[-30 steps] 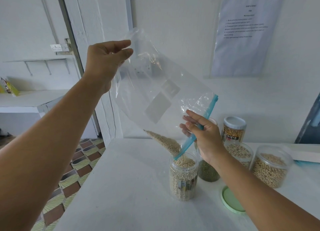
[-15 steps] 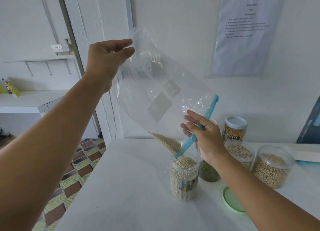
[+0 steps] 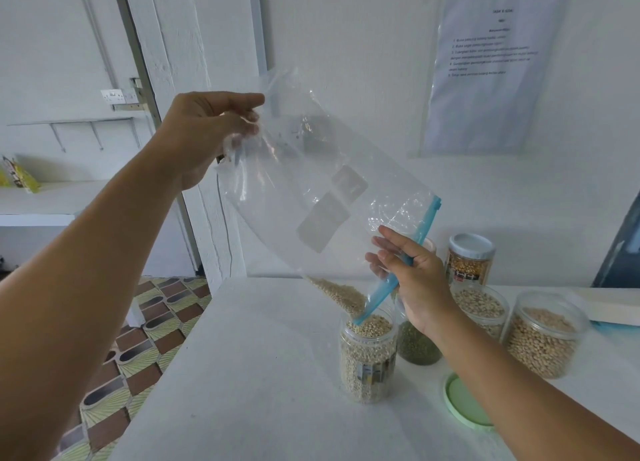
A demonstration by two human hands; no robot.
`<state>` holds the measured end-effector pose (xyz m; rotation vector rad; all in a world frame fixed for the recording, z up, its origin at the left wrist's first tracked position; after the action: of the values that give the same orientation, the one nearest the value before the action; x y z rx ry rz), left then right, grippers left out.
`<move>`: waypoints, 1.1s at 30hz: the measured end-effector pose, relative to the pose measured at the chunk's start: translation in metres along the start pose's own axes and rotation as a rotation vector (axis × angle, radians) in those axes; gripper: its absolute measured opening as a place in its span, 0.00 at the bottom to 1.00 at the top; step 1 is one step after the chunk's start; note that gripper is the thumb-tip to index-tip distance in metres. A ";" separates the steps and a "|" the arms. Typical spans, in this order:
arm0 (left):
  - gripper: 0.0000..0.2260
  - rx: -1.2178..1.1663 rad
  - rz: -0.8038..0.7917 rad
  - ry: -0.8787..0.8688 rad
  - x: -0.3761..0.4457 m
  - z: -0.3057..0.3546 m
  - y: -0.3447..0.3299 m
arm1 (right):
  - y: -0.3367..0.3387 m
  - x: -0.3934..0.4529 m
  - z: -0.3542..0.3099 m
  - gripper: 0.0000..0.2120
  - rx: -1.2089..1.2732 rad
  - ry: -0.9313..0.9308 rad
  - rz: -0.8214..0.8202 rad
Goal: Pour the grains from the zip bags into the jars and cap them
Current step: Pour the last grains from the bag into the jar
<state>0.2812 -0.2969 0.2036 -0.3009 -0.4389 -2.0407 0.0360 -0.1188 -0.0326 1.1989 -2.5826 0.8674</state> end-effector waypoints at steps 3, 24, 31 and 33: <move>0.15 0.026 -0.036 0.008 -0.002 0.000 0.003 | 0.003 0.000 0.000 0.16 -0.013 -0.004 0.010; 0.15 0.093 -0.069 -0.026 -0.009 0.007 0.017 | 0.001 -0.005 0.000 0.16 -0.058 -0.018 0.017; 0.10 0.112 0.060 -0.123 -0.007 0.010 0.014 | -0.003 -0.008 -0.002 0.16 -0.032 -0.013 0.010; 0.10 0.116 0.059 -0.129 -0.007 0.009 0.012 | -0.003 -0.009 -0.001 0.16 -0.020 -0.011 0.013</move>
<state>0.2951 -0.2931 0.2115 -0.3714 -0.6185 -1.9368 0.0440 -0.1141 -0.0335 1.1867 -2.6041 0.8383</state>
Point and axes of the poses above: each hand's wrist, its own x-axis towards the middle knuckle, its own y-axis out of the back of the hand, z = x × y, the point moved 8 cm from there along x, towards the middle knuckle, and after that the axes turned 10 degrees about y, right-handed, at the moved point
